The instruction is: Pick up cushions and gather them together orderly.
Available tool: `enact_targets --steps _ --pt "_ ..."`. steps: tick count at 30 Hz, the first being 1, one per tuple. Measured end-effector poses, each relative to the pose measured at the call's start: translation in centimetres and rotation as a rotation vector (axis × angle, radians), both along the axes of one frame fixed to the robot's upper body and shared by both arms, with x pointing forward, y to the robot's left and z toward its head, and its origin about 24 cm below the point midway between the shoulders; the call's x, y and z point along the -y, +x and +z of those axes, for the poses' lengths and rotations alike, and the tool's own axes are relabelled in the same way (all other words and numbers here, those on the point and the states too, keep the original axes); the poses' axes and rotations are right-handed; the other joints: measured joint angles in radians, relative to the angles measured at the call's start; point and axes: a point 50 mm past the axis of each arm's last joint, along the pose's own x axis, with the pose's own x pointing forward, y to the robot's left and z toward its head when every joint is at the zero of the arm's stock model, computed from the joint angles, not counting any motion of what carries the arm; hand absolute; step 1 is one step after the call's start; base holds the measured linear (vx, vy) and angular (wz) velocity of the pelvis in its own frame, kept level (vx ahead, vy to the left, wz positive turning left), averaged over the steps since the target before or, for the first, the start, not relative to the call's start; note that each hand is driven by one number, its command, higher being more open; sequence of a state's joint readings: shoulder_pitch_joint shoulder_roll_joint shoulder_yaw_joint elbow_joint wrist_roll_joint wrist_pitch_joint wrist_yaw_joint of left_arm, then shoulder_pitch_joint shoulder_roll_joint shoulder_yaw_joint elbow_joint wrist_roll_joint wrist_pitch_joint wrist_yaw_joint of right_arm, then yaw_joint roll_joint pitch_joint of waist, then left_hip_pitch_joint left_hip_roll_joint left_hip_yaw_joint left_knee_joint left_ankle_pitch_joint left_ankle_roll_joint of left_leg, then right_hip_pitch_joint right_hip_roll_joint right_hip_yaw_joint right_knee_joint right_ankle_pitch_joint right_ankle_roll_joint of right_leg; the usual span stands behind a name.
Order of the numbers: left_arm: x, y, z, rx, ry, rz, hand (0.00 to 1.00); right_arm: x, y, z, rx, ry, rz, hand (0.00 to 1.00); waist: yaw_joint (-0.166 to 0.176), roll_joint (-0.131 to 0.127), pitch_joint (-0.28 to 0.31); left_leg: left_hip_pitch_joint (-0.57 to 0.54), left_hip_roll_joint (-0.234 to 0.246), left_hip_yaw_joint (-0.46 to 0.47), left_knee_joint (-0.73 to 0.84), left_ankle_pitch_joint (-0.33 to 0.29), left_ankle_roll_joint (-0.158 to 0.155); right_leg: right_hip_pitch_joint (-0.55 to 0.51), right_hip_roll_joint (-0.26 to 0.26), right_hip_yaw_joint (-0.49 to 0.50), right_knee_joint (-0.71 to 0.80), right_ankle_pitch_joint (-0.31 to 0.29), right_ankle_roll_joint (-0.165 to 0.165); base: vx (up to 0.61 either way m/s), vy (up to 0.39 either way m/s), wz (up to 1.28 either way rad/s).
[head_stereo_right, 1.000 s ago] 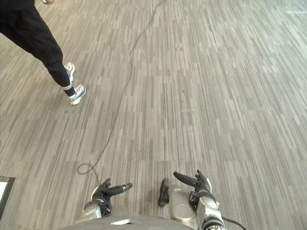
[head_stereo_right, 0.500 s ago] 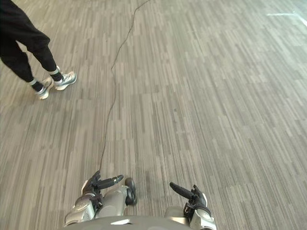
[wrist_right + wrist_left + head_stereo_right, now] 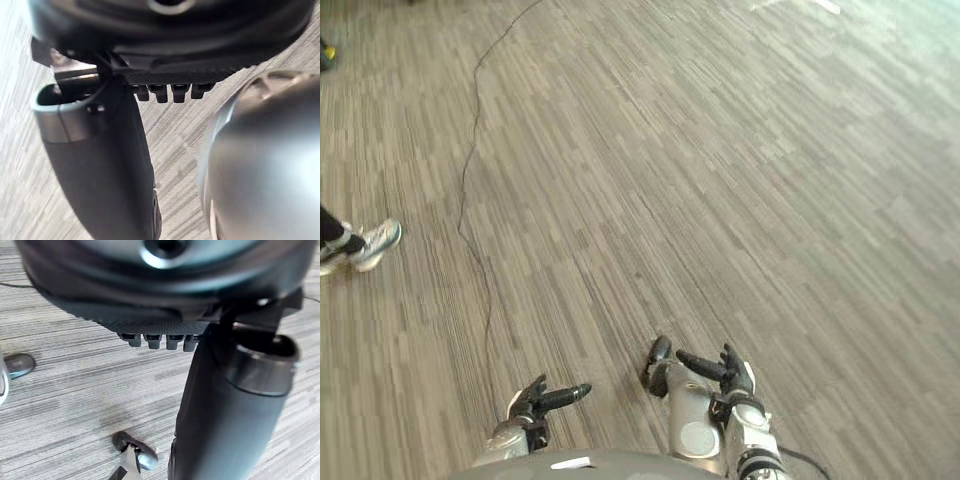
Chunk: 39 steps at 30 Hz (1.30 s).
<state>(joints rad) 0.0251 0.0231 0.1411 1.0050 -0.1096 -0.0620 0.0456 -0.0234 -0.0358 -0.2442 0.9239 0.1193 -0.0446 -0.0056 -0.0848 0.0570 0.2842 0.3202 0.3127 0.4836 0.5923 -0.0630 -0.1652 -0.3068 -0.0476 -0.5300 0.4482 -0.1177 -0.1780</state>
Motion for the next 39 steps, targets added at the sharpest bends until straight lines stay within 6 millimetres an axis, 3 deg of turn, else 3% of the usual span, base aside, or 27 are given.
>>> enact_targets --steps 1,3,5,8,9,12,13,15,16,17,18,19,20,21,23,24,26,27,28,29,30,31,33,34,35,37,39 --pt "0.4 0.2 0.1 0.012 -0.013 0.011 1.0 0.0 -0.5 -0.2 -0.014 -0.001 -0.006 1.0 0.008 0.003 0.006 -0.106 0.064 -0.046 0.29 0.004 0.007 0.074 0.046 0.032 -0.028 -0.025 0.002 0.46 -0.173 -0.6" --pt "0.4 1.0 0.6 0.059 -0.022 0.035 1.0 -0.2 -1.1 -0.4 -0.032 0.001 -0.004 1.0 0.012 -0.011 0.015 -0.231 0.079 -0.085 0.494 -0.063 0.001 0.181 0.088 0.079 -0.086 -0.056 0.012 0.5 -0.168 -0.75" --pt "0.1 2.1 1.5 0.131 -0.009 0.043 1.0 -0.8 -1.8 -0.8 -0.062 0.007 0.018 1.0 0.028 -0.039 0.019 -0.399 0.043 -0.082 0.448 -0.154 0.041 0.317 0.134 0.164 -0.205 -0.058 0.027 0.51 -0.117 -1.0" --pt "0.0 2.9 2.1 0.189 -0.008 0.055 1.0 -1.1 -2.1 -1.0 -0.083 0.016 0.009 1.0 0.047 -0.055 0.026 -0.501 -0.041 -0.09 0.148 -0.178 0.084 0.416 0.144 0.256 -0.273 -0.053 0.028 0.44 0.01 -0.99" --pt "0.7 3.2 2.3 0.209 -0.022 0.059 1.0 -1.1 -2.4 -1.1 -0.09 0.013 0.008 1.0 0.059 -0.058 0.029 -0.537 -0.106 -0.145 -0.104 -0.155 0.085 0.476 0.148 0.323 -0.32 -0.057 0.034 0.48 0.064 -1.26" --pt "1.4 3.5 2.5 0.233 -0.041 0.063 1.0 -0.8 -2.6 -1.2 -0.095 0.004 0.005 1.0 0.077 -0.04 0.018 -0.59 -0.145 -0.218 -0.362 -0.06 0.066 0.567 0.158 0.442 -0.385 -0.084 0.064 0.61 0.131 -1.32" --pt "1.6 3.6 2.5 0.237 -0.045 0.064 1.0 -0.7 -2.8 -1.2 -0.101 0.001 0.003 1.0 0.08 -0.035 0.011 -0.603 -0.152 -0.219 -0.39 -0.022 0.083 0.605 0.156 0.483 -0.396 -0.115 0.076 0.59 0.162 -1.18" --pt "1.3 3.1 2.2 0.209 -0.038 0.063 1.0 -1.4 -4.4 -1.8 -0.138 0.02 -0.01 1.0 0.086 -0.082 -0.038 -0.595 -0.197 -0.229 -0.333 0.094 0.189 0.616 0.095 0.531 -0.314 -0.173 0.127 0.8 0.208 -0.96" --pt "1.2 3.0 2.0 0.192 -0.036 0.061 1.0 -1.5 -4.7 -1.9 -0.146 0.028 -0.018 1.0 0.086 -0.087 -0.05 -0.579 -0.207 -0.225 -0.317 0.11 0.194 0.578 0.073 0.527 -0.204 -0.192 0.16 0.7 0.189 -0.55" --pt "0.9 3.1 2.1 0.191 -0.027 0.055 1.0 -1.5 -4.6 -1.9 -0.147 0.031 -0.022 1.0 0.083 -0.106 -0.05 -0.551 -0.221 -0.207 -0.312 0.086 0.176 0.532 0.044 0.513 -0.072 -0.2 0.174 0.83 0.218 -0.47" --pt "0.5 3.0 1.9 0.175 -0.014 0.044 1.0 -1.9 -4.5 -2.0 -0.148 0.041 -0.017 1.0 0.079 -0.139 -0.049 -0.489 -0.245 -0.181 -0.338 0.054 0.18 0.435 -0.011 0.459 0.182 -0.153 0.227 0.7 0.174 -0.31" --pt "0.5 3.0 1.9 0.169 -0.011 0.039 1.0 -2.0 -4.3 -2.0 -0.147 0.045 -0.016 1.0 0.077 -0.147 -0.046 -0.458 -0.253 -0.178 -0.353 0.04 0.175 0.401 -0.037 0.428 0.269 -0.105 0.238 0.7 0.158 -0.22" --pt "0.3 2.6 1.6 0.141 0.0 0.024 1.0 -2.0 -4.3 -2.0 -0.148 0.045 -0.015 1.0 0.069 -0.15 -0.04 -0.377 -0.266 -0.175 -0.395 0.013 0.159 0.343 -0.102 0.353 0.442 0.037 0.212 0.56 0.128 -0.14" --pt "0.1 2.1 1.2 0.106 0.013 0.012 1.0 -1.7 -4.1 -1.9 -0.14 0.038 -0.012 1.0 0.064 -0.138 -0.034 -0.28 -0.267 -0.175 -0.436 -0.016 0.155 0.309 -0.155 0.283 0.56 -0.002 0.173 0.66 0.149 -0.18" --pt "-0.2 1.7 0.9 0.081 0.023 0.006 1.0 -1.5 -3.5 -1.6 -0.113 0.028 -0.001 1.0 0.055 -0.111 -0.028 -0.164 -0.241 -0.175 -0.487 -0.031 0.157 0.254 -0.164 0.21 0.594 -0.095 0.134 0.56 0.103 -0.13" --pt "-0.5 1.5 0.8 0.069 0.032 0.005 1.0 -0.9 -2.9 -1.2 -0.071 0.009 0.016 1.0 0.045 -0.082 -0.017 -0.095 -0.196 -0.162 -0.508 -0.031 0.157 0.165 -0.139 0.146 0.521 -0.17 0.125 0.58 0.017 -0.04" --pt "-0.9 1.2 0.7 0.058 0.042 0.005 1.0 -0.6 -1.8 -0.6 -0.027 -0.005 0.019 1.0 0.027 -0.067 -0.008 -0.049 -0.158 -0.144 -0.509 -0.031 0.156 0.051 -0.108 0.109 0.343 -0.184 0.134 0.65 -0.047 -0.02" --pt "-1.0 0.9 0.6 0.044 0.045 0.004 1.0 -0.6 -1.5 -0.5 -0.02 -0.007 0.022 1.0 0.019 -0.068 -0.007 -0.025 -0.15 -0.133 -0.512 -0.034 0.151 0.011 -0.096 0.11 0.212 -0.149 0.157 0.98 -0.234 0.13" --pt "-1.5 -0.1 0.3 0.008 0.059 -0.007 1.0 -0.5 -2.1 -0.8 -0.039 -0.005 0.016 1.0 -0.003 -0.115 -0.012 0.071 -0.17 -0.107 -0.513 -0.094 0.057 0.025 -0.088 0.116 -0.188 0.252 0.103 1.08 -0.252 -0.07" --pt "-0.8 0.1 0.1 -0.002 0.045 -0.027 1.0 0.0 -1.0 -0.5 -0.031 -0.019 0.024 1.0 0.0 -0.064 -0.001 0.094 -0.132 -0.104 -0.519 -0.115 0.052 0.022 -0.043 0.11 -0.146 0.21 0.057 0.99 -0.246 -0.26" --pt "-0.3 0.9 0.4 0.027 0.037 -0.041 1.0 0.2 -0.4 -0.2 -0.013 -0.024 0.013 1.0 -0.008 -0.054 0.005 0.085 -0.16 -0.162 -0.519 -0.085 0.054 -0.01 -0.037 0.128 -0.064 0.121 0.055 0.47 -0.103 -0.42" --pt "-0.2 1.0 0.4 0.029 0.035 -0.042 1.0 0.2 -0.5 -0.3 -0.016 -0.022 0.009 1.0 -0.011 -0.053 0.006 0.088 -0.158 -0.152 -0.512 -0.077 0.05 -0.011 -0.037 0.132 -0.04 0.099 0.054 0.39 -0.136 -0.22" --pt "0.3 0.5 0.2 0.016 0.02 -0.043 1.0 0.5 -1.1 -0.5 -0.036 -0.001 -0.044 1.0 -0.016 -0.055 0.003 0.066 -0.116 -0.156 -0.326 -0.055 0.019 0.017 -0.03 0.141 0.03 -0.001 0.057 0.33 -0.137 -0.18" --pt "0.6 0.4 0.1 0.013 0.013 -0.047 1.0 0.4 -1.4 -0.6 -0.041 0.0 -0.046 1.0 -0.022 -0.044 0.008 -0.019 -0.061 -0.226 -0.09 -0.001 -0.067 0.077 -0.003 0.14 0.012 -0.032 0.056 0.4 -0.152 -0.19" --pt "0.7 0.4 0.1 0.017 0.009 -0.044 1.0 0.5 -1.6 -0.6 -0.046 -0.005 -0.043 1.0 -0.026 -0.039 0.005 -0.078 -0.043 -0.26 0.058 0.006 -0.096 0.105 0.013 0.144 -0.008 -0.041 0.06 0.4 -0.156 -0.1" --pt "0.6 0.7 0.4 0.044 0.0 0.008 1.0 0.6 -1.9 -0.6 -0.048 -0.009 -0.049 1.0 -0.024 -0.025 0.007 -0.221 0.008 -0.254 0.382 -0.022 -0.094 0.208 0.072 0.159 -0.09 -0.049 0.055 0.35 -0.12 -0.23" --pt "-0.2 1.0 0.8 0.074 0.014 0.04 1.0 0.2 -2.3 -0.9 -0.064 0.005 -0.05 1.0 -0.012 -0.036 0.011 -0.319 0.016 -0.196 0.455 -0.096 -0.062 0.33 0.107 0.19 -0.186 -0.047 0.059 0.42 -0.085 -0.41"
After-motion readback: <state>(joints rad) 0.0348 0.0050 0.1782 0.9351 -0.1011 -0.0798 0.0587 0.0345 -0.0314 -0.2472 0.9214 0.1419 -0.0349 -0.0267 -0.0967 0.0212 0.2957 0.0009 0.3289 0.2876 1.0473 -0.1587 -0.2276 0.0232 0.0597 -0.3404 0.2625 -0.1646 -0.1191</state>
